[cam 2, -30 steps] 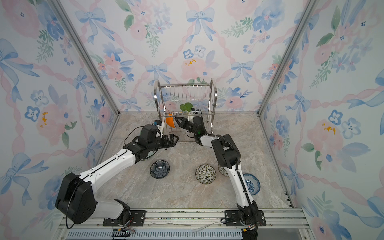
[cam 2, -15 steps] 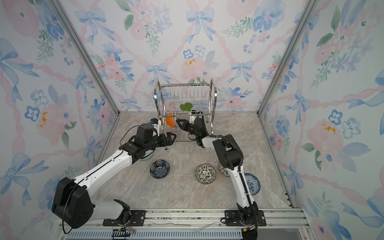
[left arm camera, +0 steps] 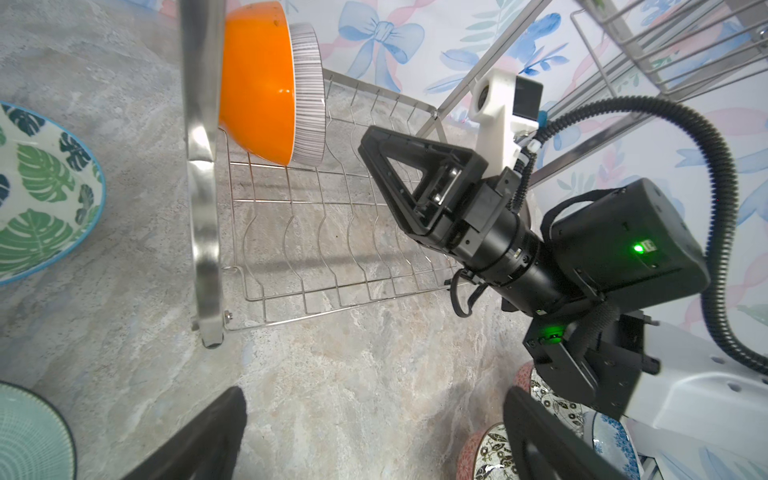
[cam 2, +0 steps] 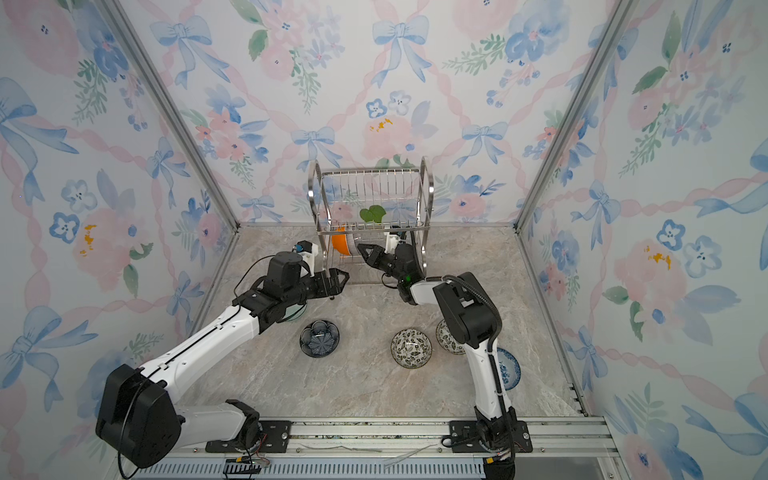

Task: Load the bowls into the dish rack
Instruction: 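Open right gripper and draw it back from the racked striped bowl, then move right gripper down over the pink-rimmed black-and-white floral bowl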

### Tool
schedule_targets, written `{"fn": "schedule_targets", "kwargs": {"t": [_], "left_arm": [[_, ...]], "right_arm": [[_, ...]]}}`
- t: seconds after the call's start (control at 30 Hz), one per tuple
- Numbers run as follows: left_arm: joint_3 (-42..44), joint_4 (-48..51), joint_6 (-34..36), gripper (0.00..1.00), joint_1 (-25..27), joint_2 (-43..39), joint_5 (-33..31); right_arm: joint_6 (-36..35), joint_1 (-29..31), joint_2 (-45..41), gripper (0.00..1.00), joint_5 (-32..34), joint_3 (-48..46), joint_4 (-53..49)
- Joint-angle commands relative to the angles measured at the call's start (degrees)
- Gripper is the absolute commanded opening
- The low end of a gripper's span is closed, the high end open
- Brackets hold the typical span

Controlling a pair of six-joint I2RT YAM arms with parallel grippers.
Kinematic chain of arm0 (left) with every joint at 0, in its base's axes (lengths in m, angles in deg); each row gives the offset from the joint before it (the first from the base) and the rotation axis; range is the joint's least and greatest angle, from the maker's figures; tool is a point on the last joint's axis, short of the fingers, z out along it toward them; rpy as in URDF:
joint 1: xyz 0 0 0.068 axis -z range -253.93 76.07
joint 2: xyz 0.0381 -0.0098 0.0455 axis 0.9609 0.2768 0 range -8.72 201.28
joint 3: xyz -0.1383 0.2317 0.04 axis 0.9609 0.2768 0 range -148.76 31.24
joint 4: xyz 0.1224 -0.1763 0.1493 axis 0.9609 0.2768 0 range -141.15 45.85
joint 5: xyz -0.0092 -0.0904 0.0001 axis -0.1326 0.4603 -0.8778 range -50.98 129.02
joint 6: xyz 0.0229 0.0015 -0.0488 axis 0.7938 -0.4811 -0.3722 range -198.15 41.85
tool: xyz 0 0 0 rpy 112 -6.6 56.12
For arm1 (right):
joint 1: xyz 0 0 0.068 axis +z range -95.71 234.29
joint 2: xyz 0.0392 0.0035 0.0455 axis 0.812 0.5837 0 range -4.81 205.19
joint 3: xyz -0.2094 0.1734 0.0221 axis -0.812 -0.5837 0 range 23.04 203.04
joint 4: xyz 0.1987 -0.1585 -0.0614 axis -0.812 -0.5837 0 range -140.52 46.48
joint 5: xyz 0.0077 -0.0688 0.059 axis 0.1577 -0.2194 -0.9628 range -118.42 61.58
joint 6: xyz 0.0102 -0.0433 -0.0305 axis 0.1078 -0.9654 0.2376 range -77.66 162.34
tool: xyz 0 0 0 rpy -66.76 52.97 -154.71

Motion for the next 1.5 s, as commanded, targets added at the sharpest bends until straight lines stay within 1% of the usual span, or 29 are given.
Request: {"fn": "schedule_targets", "kwargs": {"t": [0.0, 0.3, 0.47, 0.6, 0.8, 1.0, 1.07, 1.13, 1.23, 1.37, 1.47], "left_arm": [[1.2, 0.5, -0.6, 0.98, -0.5, -1.5, 1.0], [3.5, 0.5, -0.6, 0.98, -0.4, -4.6, 2.0], [4.6, 0.3, -0.7, 0.98, -0.3, -5.6, 3.1], [5.7, -0.3, -0.6, 0.98, 0.0, -7.0, 3.5], [7.5, -1.1, -0.5, 0.98, 0.6, -9.9, 4.1], [8.3, -1.7, -0.7, 0.98, 1.5, -11.0, 5.9], [8.1, -1.7, -0.3, 0.98, 1.9, -11.5, 6.8], [7.9, -1.7, 0.0, 0.98, 2.3, -11.8, 7.4], [7.2, -1.7, -0.1, 0.98, 3.2, -11.7, 7.9], [6.0, -2.1, 0.5, 0.98, 5.6, -10.5, 7.3], [5.4, -2.8, 1.0, 0.98, 7.7, -9.6, 6.5]], "right_arm": [[-4.1, 1.5, -4.0, 0.3, 2.0, -2.3, 1.6], [-7.4, 2.4, -8.9, 0.36, 3.7, -7.6, -1.0], [-9.1, 3.0, -11.9, 0.42, 4.9, -10.5, -2.8], [-11.6, 3.5, -15.5, 0.45, 6.4, -12.8, -6.4], [-13.6, 4.6, -20.4, 0.47, 10.5, -17.0, -11.1], [-15.4, 5.3, -25.5, 0.52, 13.2, -20.2, -16.3], [-15.4, 5.5, -27.9, 0.56, 15.0, -21.2, -19.2], [-18.2, 5.7, -30.6, 0.58, 16.6, -21.6, -23.7], [-20.6, 6.1, -35.7, 0.64, 20.6, -21.6, -33.1], [-23.2, 6.5, -41.4, 0.74, 25.8, -21.6, -44.0], [-24.0, 6.6, -45.4, 0.79, 29.8, -22.4, -49.9]]}}
